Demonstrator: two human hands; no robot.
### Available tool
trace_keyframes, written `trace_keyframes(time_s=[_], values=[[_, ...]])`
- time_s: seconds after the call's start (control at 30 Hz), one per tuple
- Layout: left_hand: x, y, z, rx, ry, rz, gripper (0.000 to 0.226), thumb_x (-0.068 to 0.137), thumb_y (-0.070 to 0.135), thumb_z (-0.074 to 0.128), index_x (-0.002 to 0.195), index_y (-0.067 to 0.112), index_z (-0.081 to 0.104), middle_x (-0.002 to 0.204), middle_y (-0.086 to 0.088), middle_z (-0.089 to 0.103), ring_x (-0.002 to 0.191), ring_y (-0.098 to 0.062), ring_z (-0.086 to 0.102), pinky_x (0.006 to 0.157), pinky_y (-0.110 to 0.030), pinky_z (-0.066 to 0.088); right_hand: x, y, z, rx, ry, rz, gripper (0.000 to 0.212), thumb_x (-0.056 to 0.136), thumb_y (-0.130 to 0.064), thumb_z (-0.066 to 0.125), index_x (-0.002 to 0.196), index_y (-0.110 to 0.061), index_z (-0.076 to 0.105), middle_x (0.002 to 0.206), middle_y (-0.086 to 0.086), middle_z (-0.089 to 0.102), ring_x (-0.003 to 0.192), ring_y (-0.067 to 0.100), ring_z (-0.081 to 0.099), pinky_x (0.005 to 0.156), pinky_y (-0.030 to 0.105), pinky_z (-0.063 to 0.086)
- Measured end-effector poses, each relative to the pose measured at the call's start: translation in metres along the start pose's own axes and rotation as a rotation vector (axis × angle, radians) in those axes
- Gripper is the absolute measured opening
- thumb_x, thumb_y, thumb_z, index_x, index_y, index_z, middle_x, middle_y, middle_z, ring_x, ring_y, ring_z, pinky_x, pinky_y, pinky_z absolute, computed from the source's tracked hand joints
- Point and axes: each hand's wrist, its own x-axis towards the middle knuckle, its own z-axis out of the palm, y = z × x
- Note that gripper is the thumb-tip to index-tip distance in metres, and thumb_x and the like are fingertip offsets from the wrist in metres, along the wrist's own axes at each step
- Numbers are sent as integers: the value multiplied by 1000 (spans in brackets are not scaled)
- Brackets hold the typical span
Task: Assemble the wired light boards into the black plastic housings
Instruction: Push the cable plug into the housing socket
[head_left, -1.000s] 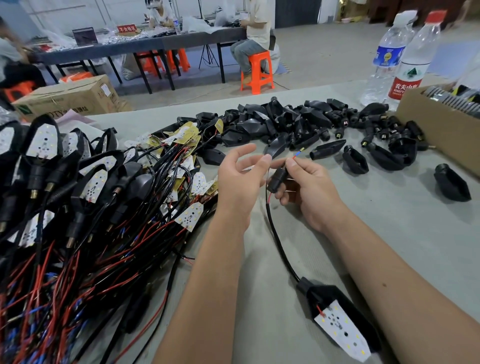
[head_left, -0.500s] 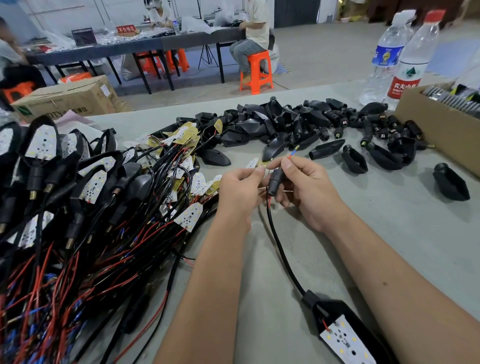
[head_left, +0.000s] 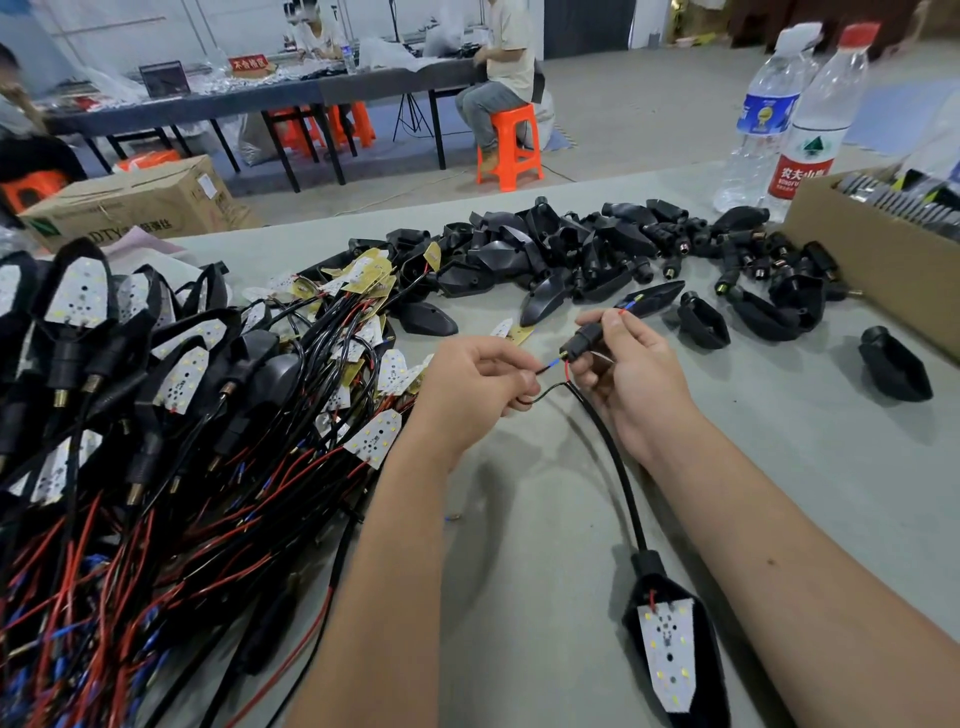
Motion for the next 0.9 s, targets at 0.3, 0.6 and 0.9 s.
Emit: trace_keyframes(time_s=[0.3,0.6,0.9], values=[[3,-5,4,39,41,23,9,86,8,78,77,9,75,60,2,66,52,-9,52,54,-17,43,0,-2,0,44,24,31,33,111,-22,43,92,-14,69,64,0,66,49,10,57,45,17,43],[6,-6,19,-69,213,-23,17,91,13,75,75,11,69,59,5,63,52,-7,51,60,-22,45,-1,-1,3,0,38,-40,32,112,-18,42,94,-11,68,68,5,69,51,14,59,46,20,45],[6,-8,32,-172,271,-65,17,92,11,72,76,11,69,65,-1,63,51,-6,50,56,-18,43,-1,-2,1,-15,43,-40,31,112,-21,44,95,-12,68,74,5,72,57,13,65,52,20,53]])
